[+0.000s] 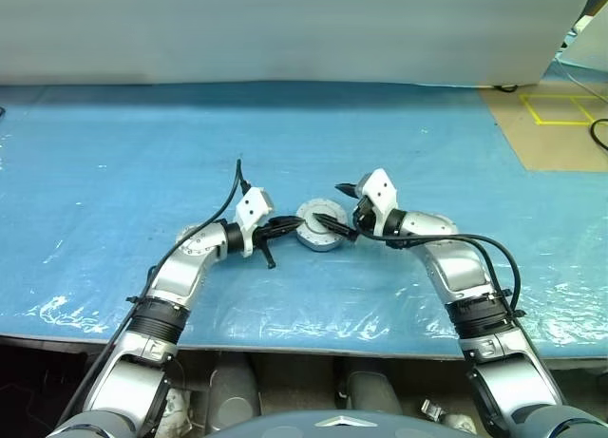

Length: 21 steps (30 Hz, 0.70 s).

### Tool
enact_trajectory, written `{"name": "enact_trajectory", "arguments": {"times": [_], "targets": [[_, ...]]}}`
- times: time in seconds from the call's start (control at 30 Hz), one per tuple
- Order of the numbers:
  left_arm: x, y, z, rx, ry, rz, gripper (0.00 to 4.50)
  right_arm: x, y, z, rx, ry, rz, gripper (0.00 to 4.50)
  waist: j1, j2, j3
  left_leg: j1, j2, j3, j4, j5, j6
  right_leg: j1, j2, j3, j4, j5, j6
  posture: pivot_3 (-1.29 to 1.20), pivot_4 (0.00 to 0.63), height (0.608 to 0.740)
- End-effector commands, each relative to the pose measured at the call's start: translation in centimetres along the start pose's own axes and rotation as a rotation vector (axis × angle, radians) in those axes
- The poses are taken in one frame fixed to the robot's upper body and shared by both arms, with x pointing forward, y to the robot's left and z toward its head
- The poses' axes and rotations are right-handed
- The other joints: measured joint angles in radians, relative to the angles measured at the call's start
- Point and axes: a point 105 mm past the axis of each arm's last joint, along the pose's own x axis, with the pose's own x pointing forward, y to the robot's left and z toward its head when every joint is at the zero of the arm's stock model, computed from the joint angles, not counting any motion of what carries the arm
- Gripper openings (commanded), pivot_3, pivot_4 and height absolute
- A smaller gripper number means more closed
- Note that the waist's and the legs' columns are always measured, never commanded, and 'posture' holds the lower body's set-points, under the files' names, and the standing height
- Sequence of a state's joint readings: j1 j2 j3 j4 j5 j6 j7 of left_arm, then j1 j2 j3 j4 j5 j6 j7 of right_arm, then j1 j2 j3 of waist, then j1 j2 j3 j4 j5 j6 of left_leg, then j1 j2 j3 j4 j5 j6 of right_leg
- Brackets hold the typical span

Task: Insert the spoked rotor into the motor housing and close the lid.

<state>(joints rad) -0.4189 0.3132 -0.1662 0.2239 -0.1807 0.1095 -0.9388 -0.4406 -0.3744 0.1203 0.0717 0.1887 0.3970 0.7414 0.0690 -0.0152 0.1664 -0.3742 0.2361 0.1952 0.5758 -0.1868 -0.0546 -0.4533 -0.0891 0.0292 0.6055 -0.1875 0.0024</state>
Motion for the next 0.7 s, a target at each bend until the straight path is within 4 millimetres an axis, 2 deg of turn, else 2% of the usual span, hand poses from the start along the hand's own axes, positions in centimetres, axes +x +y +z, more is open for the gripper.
{"name": "enact_trajectory", "arguments": {"times": [0.03,0.23,0.53,0.6,0.7], "targets": [[0.2,-0.7,-0.2,0.001,0.009,-0.031,0.0,-1.2,-0.8,-0.2,0.149,0.017,-0.037,4.47,0.0,0.0,0.0,0.0,0.0,0.0,0.0,0.0,0.0,0.0,0.0,0.0,0.0,0.0,0.0,0.0,0.15,0.74],[0.4,-0.8,-0.1,-0.002,0.003,-0.036,0.0,-2.1,-1.2,-0.3,0.38,0.045,-0.045,4.47,0.0,0.0,0.0,0.0,0.0,0.0,0.0,0.0,0.0,0.0,0.0,0.0,0.0,0.0,0.0,0.0,0.15,0.74],[0.3,-0.8,-0.2,-0.002,-0.002,-0.031,0.0,-2.7,0.7,-1.0,0.65,0.144,0.069,4.47,0.001,0.0,0.0,0.0,0.0,0.0,0.0,0.0,0.0,0.0,0.0,0.0,0.0,0.0,0.0,0.0,0.15,0.74],[0.2,-0.8,-0.2,-0.002,-0.002,-0.03,0.0,-2.6,1.0,-1.0,0.695,0.148,0.079,4.47,0.001,0.0,0.0,0.0,0.0,0.0,0.0,0.0,-0.001,0.0,0.0,0.0,0.0,0.0,0.0,0.0,0.15,0.74],[0.2,-0.7,-0.1,-0.001,-0.004,-0.029,0.0,-2.2,2.0,-0.4,0.85,0.108,0.148,4.47,0.001,0.0,0.0,0.0,0.0,0.0,-0.001,0.0,-0.001,0.0,0.0,0.0,0.0,0.0,0.0,0.0,0.15,0.74]]}}
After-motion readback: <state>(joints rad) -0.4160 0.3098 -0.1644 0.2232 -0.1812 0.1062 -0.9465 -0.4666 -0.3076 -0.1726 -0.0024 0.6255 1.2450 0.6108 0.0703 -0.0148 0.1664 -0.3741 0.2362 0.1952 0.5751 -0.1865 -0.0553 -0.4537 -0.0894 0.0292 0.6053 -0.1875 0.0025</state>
